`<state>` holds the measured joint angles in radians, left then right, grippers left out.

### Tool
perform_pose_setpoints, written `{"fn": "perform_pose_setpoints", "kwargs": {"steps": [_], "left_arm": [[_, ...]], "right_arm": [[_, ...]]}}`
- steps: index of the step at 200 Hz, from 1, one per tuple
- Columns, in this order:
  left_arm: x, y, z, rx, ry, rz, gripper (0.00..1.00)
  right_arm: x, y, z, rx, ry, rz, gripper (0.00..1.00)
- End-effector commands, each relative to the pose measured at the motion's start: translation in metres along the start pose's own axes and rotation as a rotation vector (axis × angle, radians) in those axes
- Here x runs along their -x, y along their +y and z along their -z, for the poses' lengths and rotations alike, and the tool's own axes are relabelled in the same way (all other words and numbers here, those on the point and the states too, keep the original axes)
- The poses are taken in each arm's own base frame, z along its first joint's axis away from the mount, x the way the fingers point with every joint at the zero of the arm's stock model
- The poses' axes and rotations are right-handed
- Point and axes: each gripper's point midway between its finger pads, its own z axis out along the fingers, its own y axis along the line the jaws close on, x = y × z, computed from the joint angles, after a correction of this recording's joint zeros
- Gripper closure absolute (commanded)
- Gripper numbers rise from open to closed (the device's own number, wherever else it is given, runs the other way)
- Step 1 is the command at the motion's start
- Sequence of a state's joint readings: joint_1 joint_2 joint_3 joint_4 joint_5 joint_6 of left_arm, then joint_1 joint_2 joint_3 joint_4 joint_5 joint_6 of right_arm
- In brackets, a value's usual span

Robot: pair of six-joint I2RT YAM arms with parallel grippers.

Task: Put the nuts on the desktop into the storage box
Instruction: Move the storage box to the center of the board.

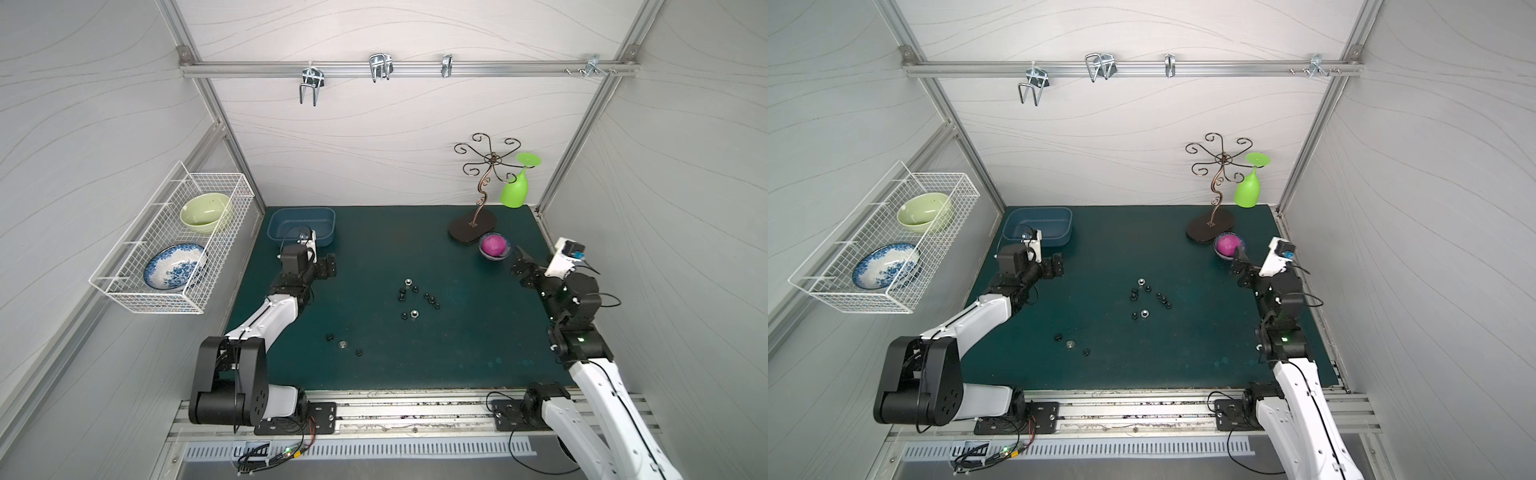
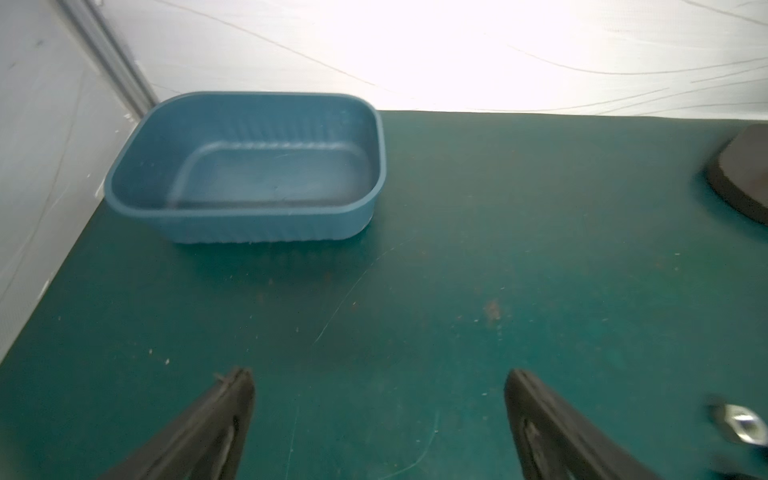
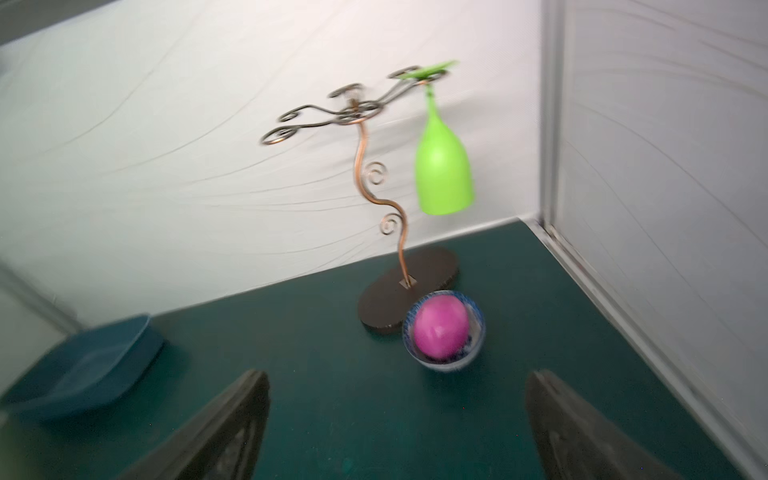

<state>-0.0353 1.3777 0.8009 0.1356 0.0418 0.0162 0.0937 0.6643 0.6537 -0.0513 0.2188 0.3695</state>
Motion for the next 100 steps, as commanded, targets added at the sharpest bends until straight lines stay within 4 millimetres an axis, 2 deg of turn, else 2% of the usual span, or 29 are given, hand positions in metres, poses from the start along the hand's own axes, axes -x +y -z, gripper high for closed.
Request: {"fn": "perform_pose_setpoints", "kwargs": {"steps": [1, 30, 50, 76, 100], "left_arm": [[-0.009, -0.021, 0.004, -0.079, 0.186, -0.046, 0.01], [0.015, -0.030, -0.003, -0.117, 0.291, -0.059, 0.01], [0.030, -0.026, -0.019, -0.094, 0.324, -0.079, 0.01], [0.035, -0.016, -0.044, -0.043, 0.373, -0.096, 0.01], [0.033, -0.018, -0.069, -0.081, 0.420, -0.112, 0.01]], "right_arm": [[-0.033, -0.077, 0.042, -0.461, 0.148, -0.252, 0.01], [-0.034, -0.050, 0.041, -0.300, 0.219, -0.173, 0.01], [-0.038, -0.025, 0.035, -0.157, 0.266, -0.095, 0.01], [-0.043, -0.002, 0.032, -0.067, 0.330, -0.005, 0.01], [-0.051, 0.018, 0.033, 0.009, 0.375, 0.096, 0.01]]}}
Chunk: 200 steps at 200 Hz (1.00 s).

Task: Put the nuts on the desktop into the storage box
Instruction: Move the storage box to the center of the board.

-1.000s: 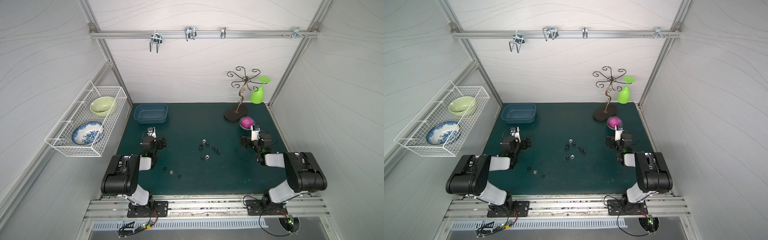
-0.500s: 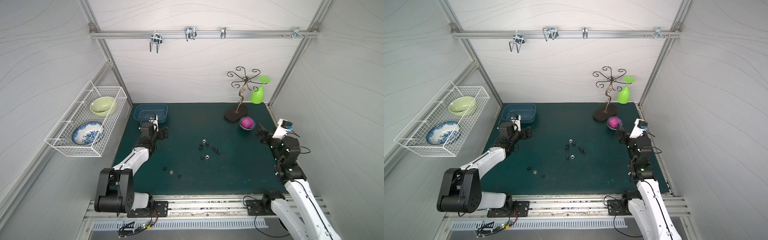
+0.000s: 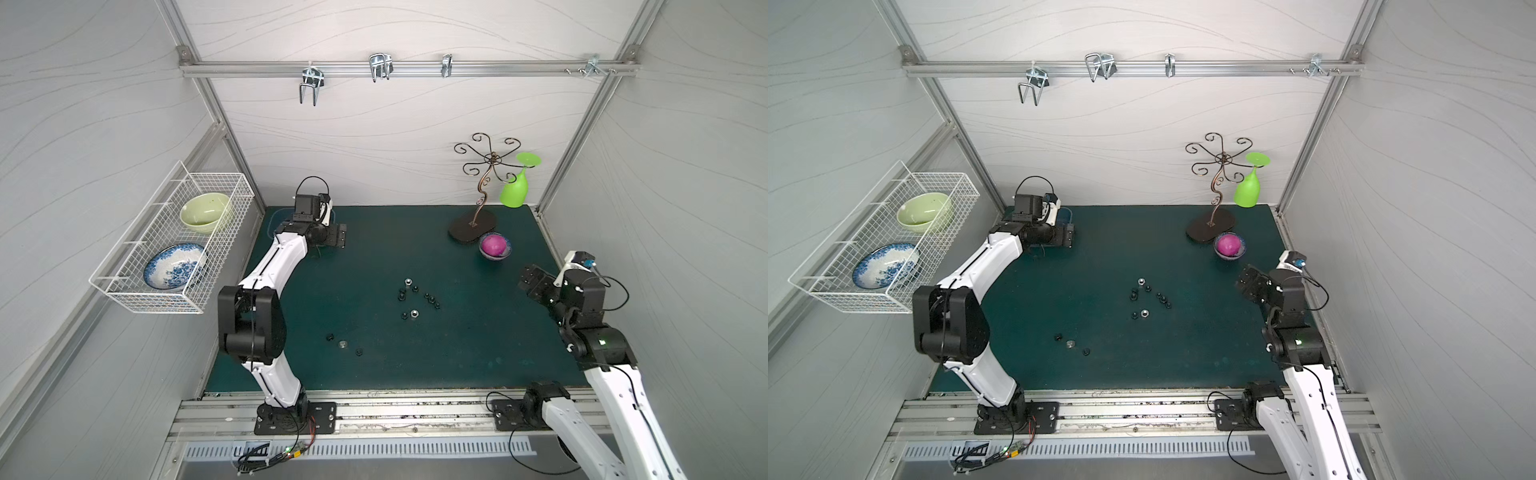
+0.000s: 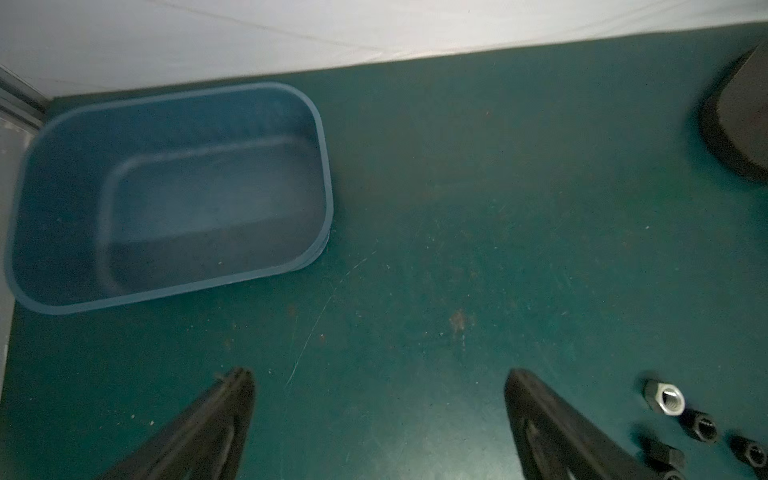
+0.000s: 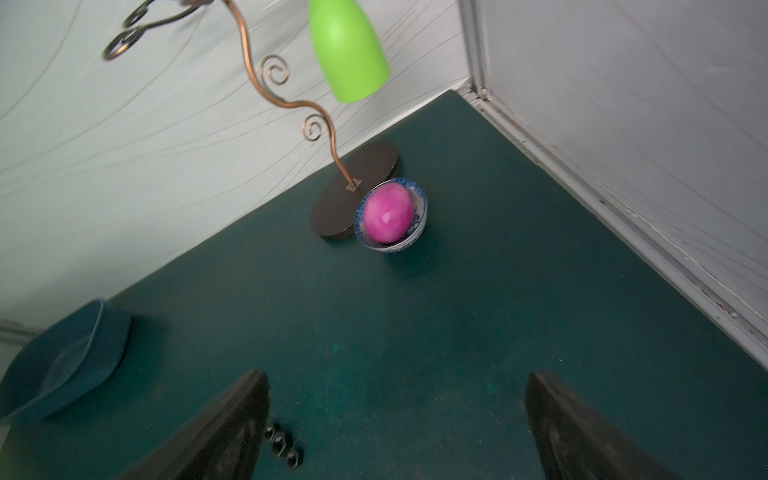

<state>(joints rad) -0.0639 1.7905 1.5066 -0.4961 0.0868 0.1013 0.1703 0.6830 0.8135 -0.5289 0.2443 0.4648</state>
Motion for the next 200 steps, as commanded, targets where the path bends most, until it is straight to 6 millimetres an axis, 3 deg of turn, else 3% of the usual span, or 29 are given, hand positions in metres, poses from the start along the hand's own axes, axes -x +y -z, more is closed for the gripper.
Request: {"fn": "perform_pose_setpoints", "kwargs": {"steps": [1, 43, 57, 66, 106, 145, 200], "left_arm": [[-0.002, 0.004, -0.015, -0.008, 0.082, -0.030, 0.01], [0.006, 0.014, -0.058, -0.033, 0.127, 0.029, 0.02], [0.003, 0.020, -0.074, -0.033, 0.141, 0.050, 0.01], [0.014, 0.021, -0.077, -0.040, 0.128, 0.049, 0.01], [0.018, 0.014, -0.097, -0.100, 0.101, 0.039, 0.01], [0.011, 0.008, -0.122, -0.143, 0.146, 0.101, 0.02], [0.008, -0.022, -0.116, -0.248, 0.169, 0.109, 0.04]], "right_arm": [[-0.008, 0.022, 0.006, 0.078, 0.052, 0.139, 0.01], [-0.030, 0.051, 0.007, 0.167, 0.109, 0.270, 0.01], [-0.033, 0.051, 0.007, 0.146, 0.109, 0.296, 0.01], [-0.035, 0.052, 0.007, 0.146, 0.112, 0.306, 0.01], [-0.038, 0.053, 0.007, 0.143, 0.110, 0.327, 0.01], [-0.041, 0.056, 0.006, 0.145, 0.133, 0.339, 0.01], [-0.044, 0.056, 0.006, 0.138, 0.132, 0.346, 0.01]]}}
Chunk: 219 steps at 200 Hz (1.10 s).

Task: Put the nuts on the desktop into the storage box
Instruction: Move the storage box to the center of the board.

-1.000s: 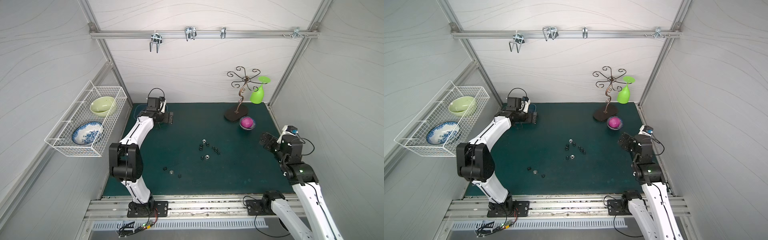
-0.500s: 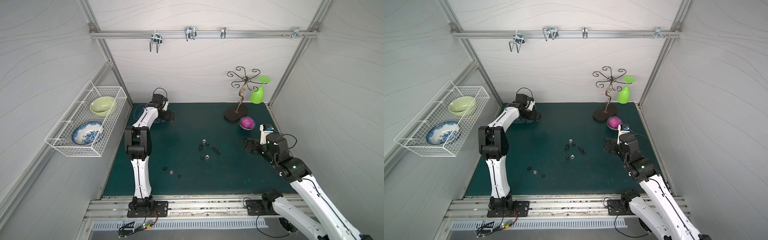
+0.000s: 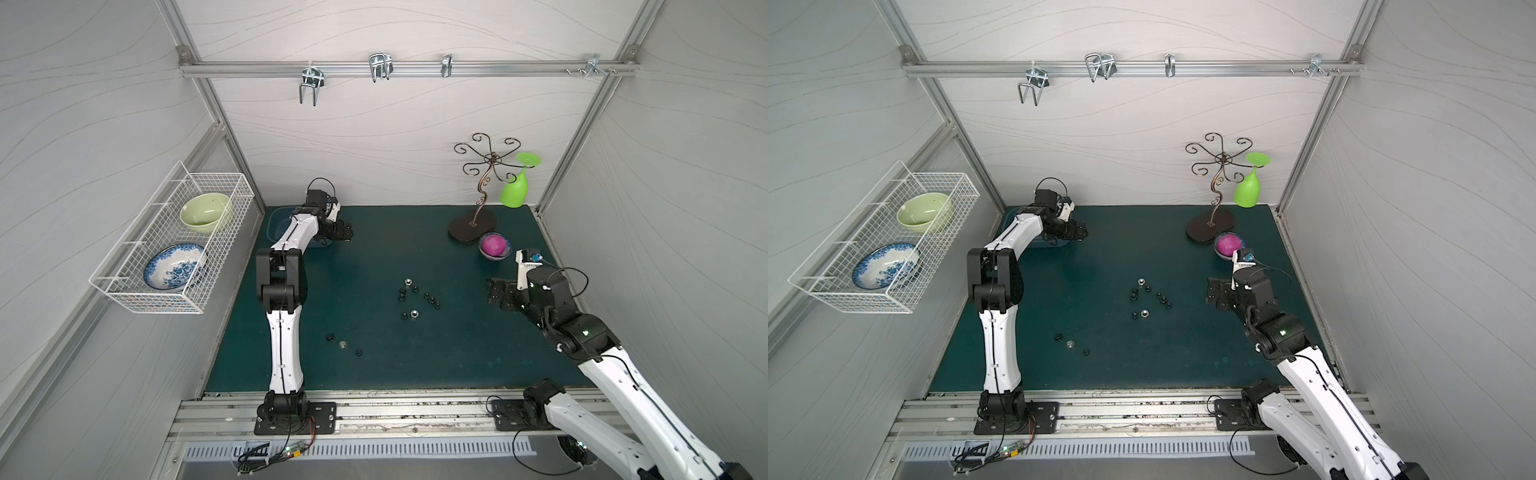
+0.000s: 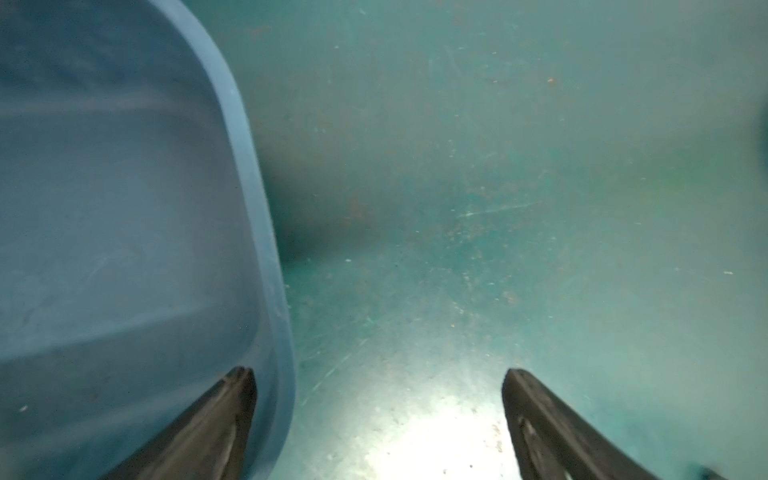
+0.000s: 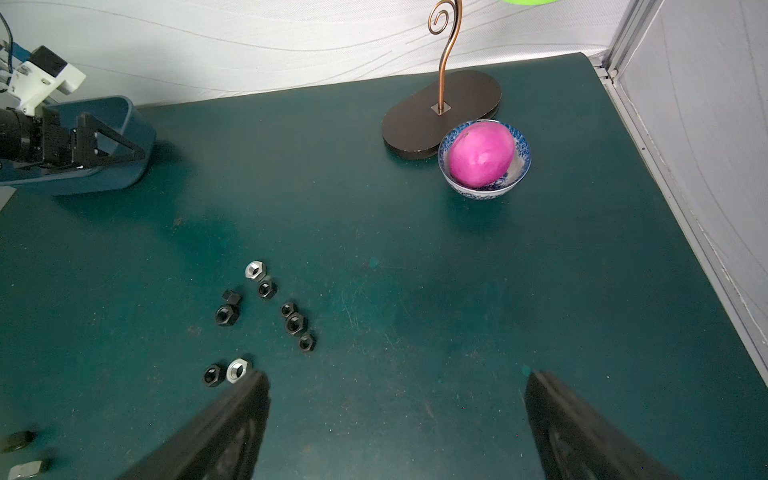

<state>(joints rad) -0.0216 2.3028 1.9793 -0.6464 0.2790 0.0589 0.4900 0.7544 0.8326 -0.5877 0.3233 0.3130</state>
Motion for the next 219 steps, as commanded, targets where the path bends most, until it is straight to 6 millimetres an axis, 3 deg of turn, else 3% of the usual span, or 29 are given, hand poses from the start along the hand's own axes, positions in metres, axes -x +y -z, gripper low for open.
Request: {"fn": "perform_pose_setpoints", "kwargs": {"steps": [1, 29, 52, 73, 80, 166, 185, 219], "left_arm": [[0.005, -0.027, 0.004, -0.075, 0.000, -0.009, 0.04], [-0.006, -0.057, 0.012, -0.130, 0.032, -0.041, 0.04], [-0.028, -0.083, 0.009, -0.196, 0.082, 0.021, 0.05], [-0.047, -0.124, 0.010, -0.296, 0.146, 0.051, 0.09], [-0.062, -0.131, 0.005, -0.303, 0.188, 0.063, 0.09], [-0.102, -0.264, 0.012, -0.443, 0.253, -0.035, 0.05], [-0.108, -0.284, 0.010, -0.442, 0.270, -0.090, 0.04], [-0.080, -0.304, 0.035, -0.471, 0.212, -0.131, 0.04]], "right_arm": [[0.002, -0.002, 0.004, -0.017, -0.006, 0.013, 0.01], [0.002, 0.000, 0.001, -0.018, 0.011, 0.017, 0.01], [0.000, -0.001, -0.001, -0.019, 0.010, 0.010, 0.01], [0.000, 0.000, -0.002, -0.021, 0.016, 0.013, 0.01], [-0.001, -0.001, -0.003, -0.026, 0.020, 0.012, 0.01], [-0.016, -0.007, -0.007, -0.065, 0.084, -0.018, 0.01], [-0.018, -0.006, -0.009, -0.064, 0.103, -0.021, 0.01], [-0.023, 0.003, -0.017, -0.033, 0.149, -0.021, 0.01]]}}
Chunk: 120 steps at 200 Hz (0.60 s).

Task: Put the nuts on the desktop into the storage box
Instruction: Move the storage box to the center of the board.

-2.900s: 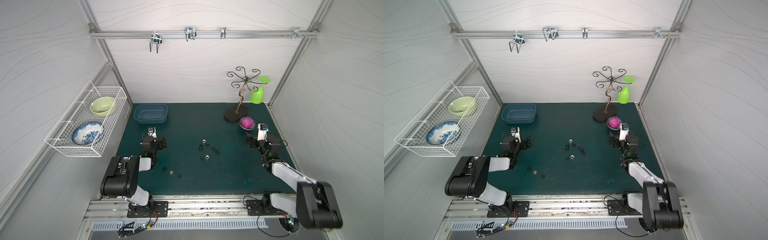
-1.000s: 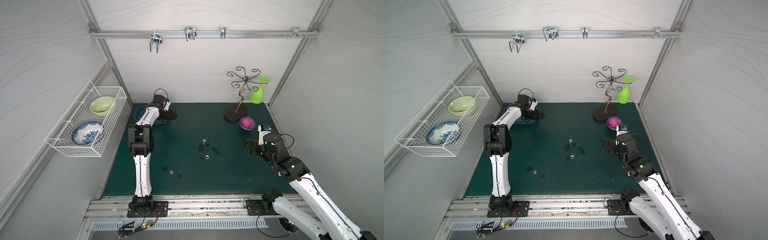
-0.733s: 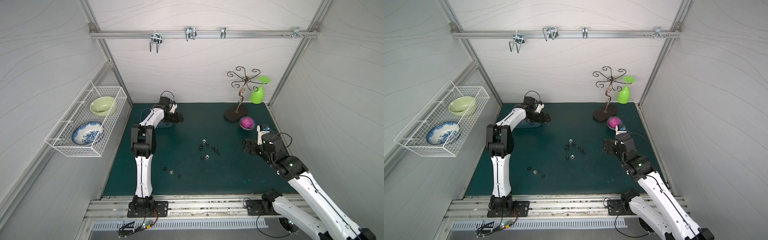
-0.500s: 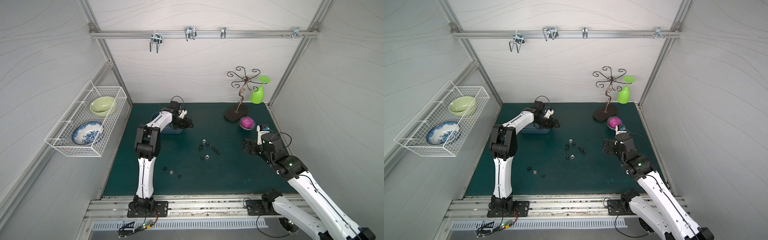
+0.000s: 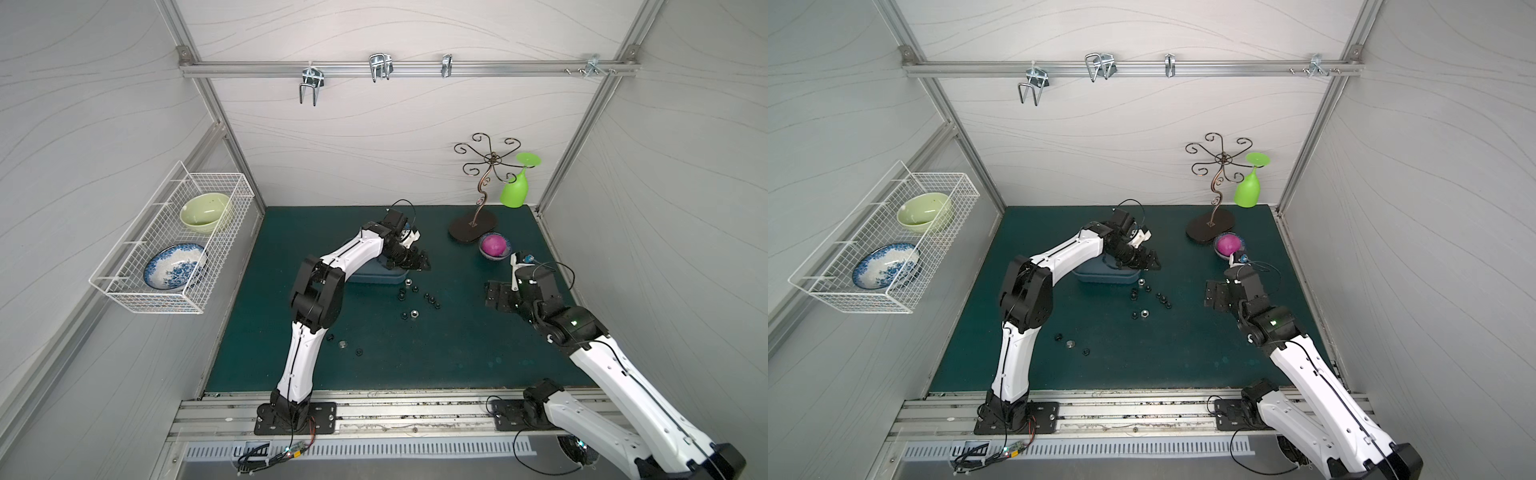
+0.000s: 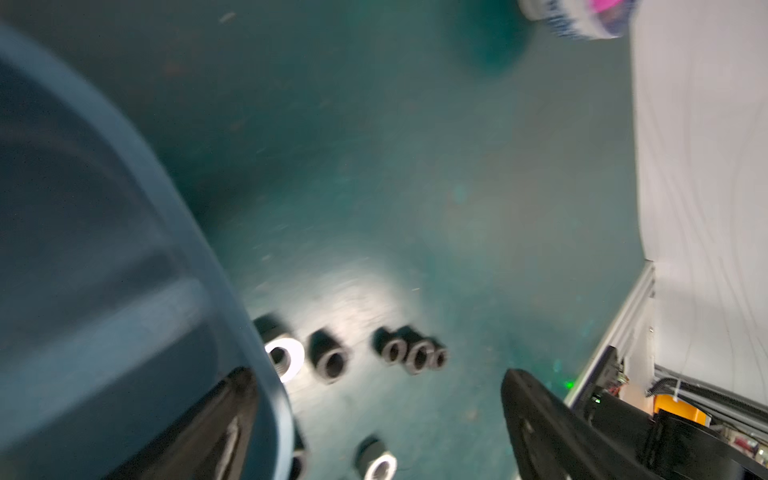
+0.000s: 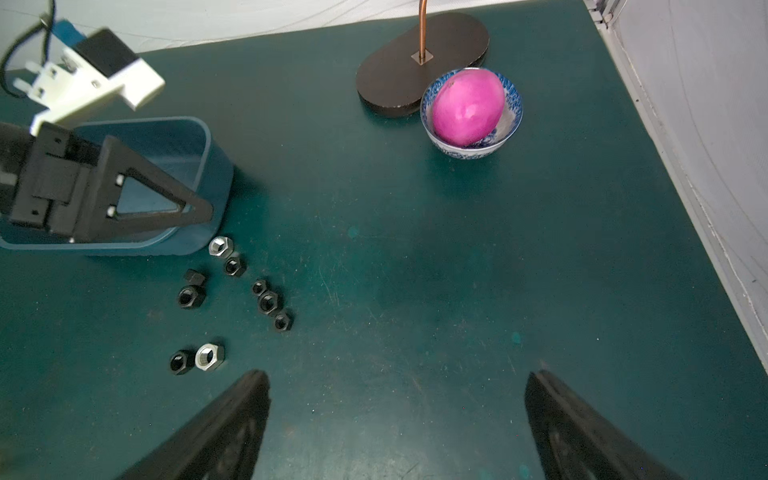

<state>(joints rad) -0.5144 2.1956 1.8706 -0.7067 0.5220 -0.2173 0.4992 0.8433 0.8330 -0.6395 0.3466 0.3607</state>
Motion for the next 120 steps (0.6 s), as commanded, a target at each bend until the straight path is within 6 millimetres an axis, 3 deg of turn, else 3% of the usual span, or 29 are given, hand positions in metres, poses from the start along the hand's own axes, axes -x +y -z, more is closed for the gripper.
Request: {"fn": "perform_pose_setpoints", "kwargs": {"steps": [1, 32, 71, 120], "left_arm": [[0.027, -0.019, 0.024, -0.028, -0.069, -0.042, 0.04], [0.035, -0.033, 0.075, 0.036, -0.150, -0.146, 0.03], [0.021, -0.033, 0.143, 0.099, -0.238, -0.245, 0.02], [-0.033, 0.040, 0.179, 0.231, -0.252, -0.195, 0.01]], "right_arm": [[0.001, 0.008, 0.002, 0.028, 0.029, -0.014, 0.01], [-0.001, 0.021, -0.007, 0.079, 0.063, -0.017, 0.01], [-0.003, 0.069, -0.022, 0.232, 0.141, 0.024, 0.01], [0.007, 0.135, -0.055, 0.295, 0.210, 0.121, 0.01]]}}
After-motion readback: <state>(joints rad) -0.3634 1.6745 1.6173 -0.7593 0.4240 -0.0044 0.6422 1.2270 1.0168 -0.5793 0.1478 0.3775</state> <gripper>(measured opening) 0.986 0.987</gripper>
